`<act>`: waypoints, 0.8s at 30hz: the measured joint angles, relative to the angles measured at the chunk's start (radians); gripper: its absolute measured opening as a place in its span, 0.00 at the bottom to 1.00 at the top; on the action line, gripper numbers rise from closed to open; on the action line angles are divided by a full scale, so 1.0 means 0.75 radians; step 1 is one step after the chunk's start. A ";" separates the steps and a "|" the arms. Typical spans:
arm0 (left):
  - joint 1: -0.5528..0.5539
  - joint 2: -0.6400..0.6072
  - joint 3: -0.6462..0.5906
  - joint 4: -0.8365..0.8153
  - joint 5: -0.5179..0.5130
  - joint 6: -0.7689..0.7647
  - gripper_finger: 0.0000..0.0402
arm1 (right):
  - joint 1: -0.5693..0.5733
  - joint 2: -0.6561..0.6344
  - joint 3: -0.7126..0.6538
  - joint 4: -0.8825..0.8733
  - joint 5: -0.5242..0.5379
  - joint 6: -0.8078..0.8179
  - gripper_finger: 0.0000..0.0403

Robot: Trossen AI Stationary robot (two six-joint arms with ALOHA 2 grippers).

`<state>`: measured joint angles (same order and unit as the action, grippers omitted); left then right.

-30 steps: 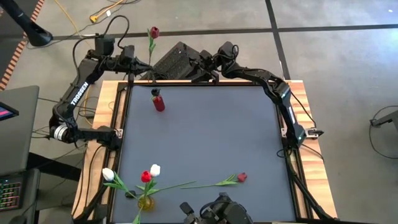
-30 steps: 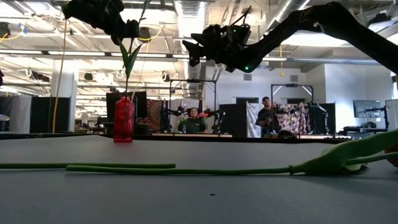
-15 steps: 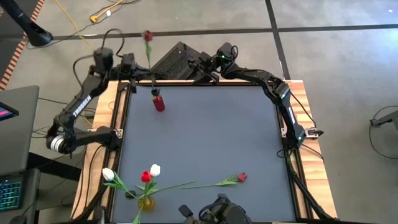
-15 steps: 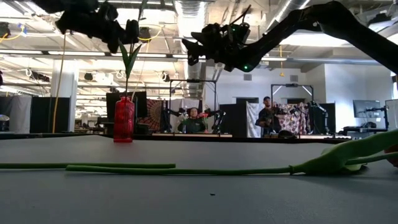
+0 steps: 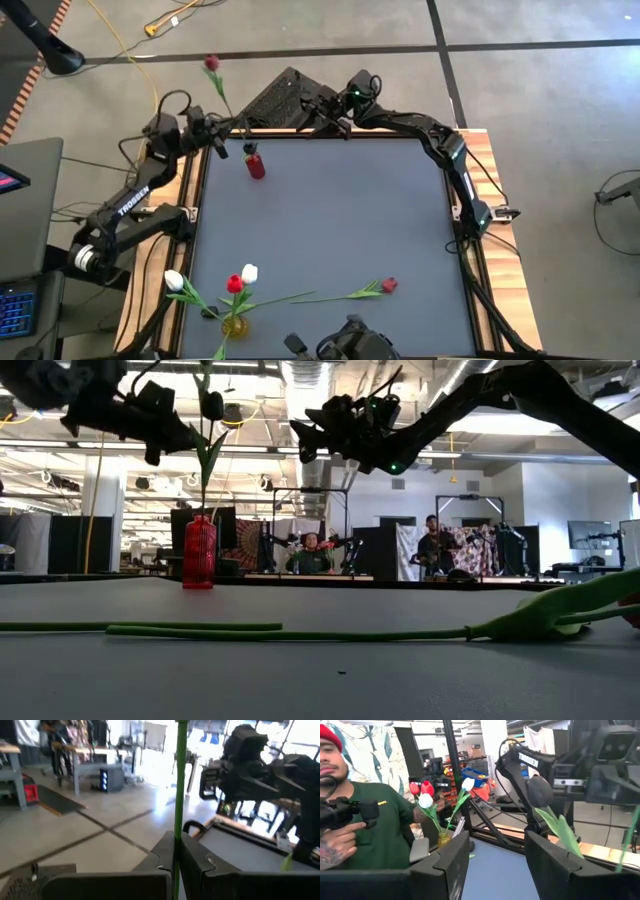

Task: Sort flowers into vase by color
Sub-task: Put the top dark red tulip into the red vase

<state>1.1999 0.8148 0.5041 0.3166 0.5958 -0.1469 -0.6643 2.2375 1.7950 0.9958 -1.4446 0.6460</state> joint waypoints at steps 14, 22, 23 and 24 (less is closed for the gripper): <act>-0.049 0.003 -0.169 0.172 -0.037 -0.080 0.00 | 0.016 0.000 0.000 0.000 0.008 -0.007 0.53; -0.108 0.004 -0.191 0.171 -0.089 -0.040 0.00 | 0.019 0.000 0.000 -0.001 0.016 -0.033 0.53; -0.111 0.004 -0.191 0.170 -0.096 -0.033 0.00 | 0.021 0.000 0.000 -0.003 0.016 -0.033 0.53; -0.117 0.004 -0.191 0.166 -0.105 -0.027 0.00 | 0.023 0.000 0.000 -0.011 0.016 -0.034 0.53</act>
<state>1.1119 0.8177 0.3611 0.4411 0.5173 -0.1676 -0.6472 2.2375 1.7950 0.9879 -1.4326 0.6209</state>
